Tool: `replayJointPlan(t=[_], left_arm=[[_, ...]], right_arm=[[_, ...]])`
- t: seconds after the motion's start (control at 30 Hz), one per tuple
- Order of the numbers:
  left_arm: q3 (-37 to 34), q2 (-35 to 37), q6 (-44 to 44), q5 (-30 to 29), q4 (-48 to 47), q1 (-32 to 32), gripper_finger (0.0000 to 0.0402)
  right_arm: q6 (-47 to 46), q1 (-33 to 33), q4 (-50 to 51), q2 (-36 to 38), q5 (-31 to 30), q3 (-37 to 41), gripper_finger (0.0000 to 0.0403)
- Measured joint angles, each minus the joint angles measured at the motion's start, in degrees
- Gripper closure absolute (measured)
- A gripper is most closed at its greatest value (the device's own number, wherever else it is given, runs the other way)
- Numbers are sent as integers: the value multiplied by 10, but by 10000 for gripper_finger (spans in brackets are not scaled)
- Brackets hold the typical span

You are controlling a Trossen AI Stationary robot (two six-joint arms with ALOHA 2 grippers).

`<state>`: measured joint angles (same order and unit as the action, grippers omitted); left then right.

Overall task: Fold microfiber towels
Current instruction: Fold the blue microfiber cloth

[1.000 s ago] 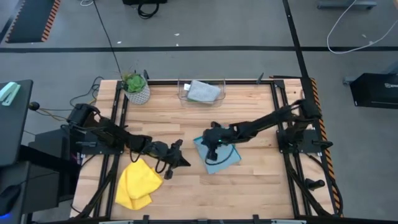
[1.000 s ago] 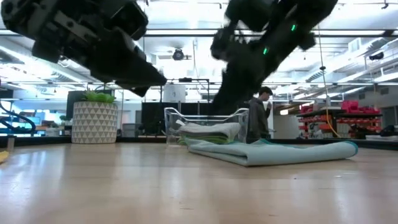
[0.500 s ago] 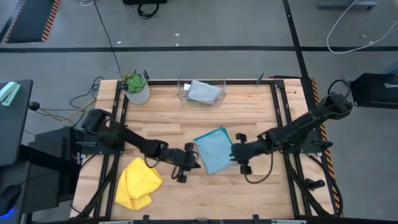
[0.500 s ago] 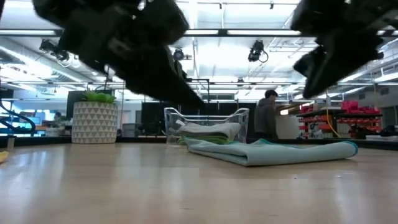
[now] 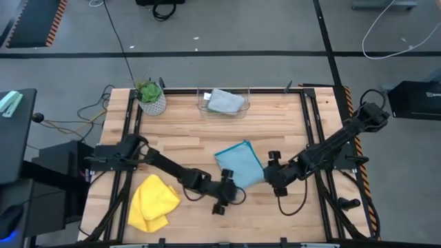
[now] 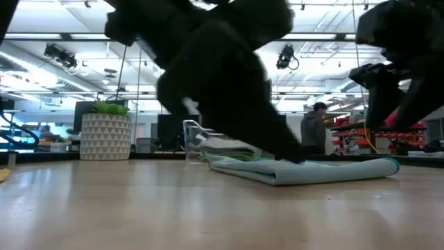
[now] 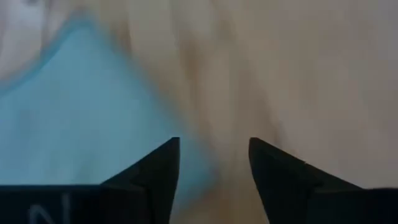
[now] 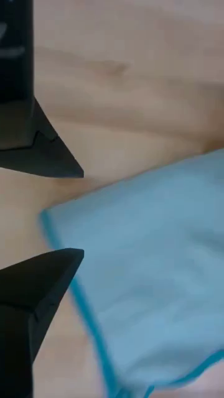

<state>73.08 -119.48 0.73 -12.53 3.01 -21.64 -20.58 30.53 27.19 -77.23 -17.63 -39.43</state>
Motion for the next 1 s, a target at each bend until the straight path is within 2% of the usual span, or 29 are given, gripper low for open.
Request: replayJointPlan(t=[0.13, 0.23, 0.37, 0.57, 0.6, 0.8, 1.0], left_arm=[[24, -15, 0, -28, -61, -7, 193], [28, -21, -4, -47, -77, -8, 212], [42, -36, -4, -50, -88, -3, 264], [46, -40, 23, -58, -92, -6, 379], [46, -40, 28, -61, -92, -6, 387], [40, -9, 26, -89, -129, -5, 390], [42, 6, -2, -86, -102, 0, 391]], right_arm=[[16, 0, -9, 5, -6, -2, 199], [21, 0, -12, 7, -16, -4, 200], [27, 1, -10, 9, -26, -5, 201], [28, 0, -21, 1, -27, -5, 199], [29, 0, -18, 1, -27, -4, 197], [43, 1, -51, -22, -28, -4, 168], [45, 1, -50, -55, -37, -4, 134]])
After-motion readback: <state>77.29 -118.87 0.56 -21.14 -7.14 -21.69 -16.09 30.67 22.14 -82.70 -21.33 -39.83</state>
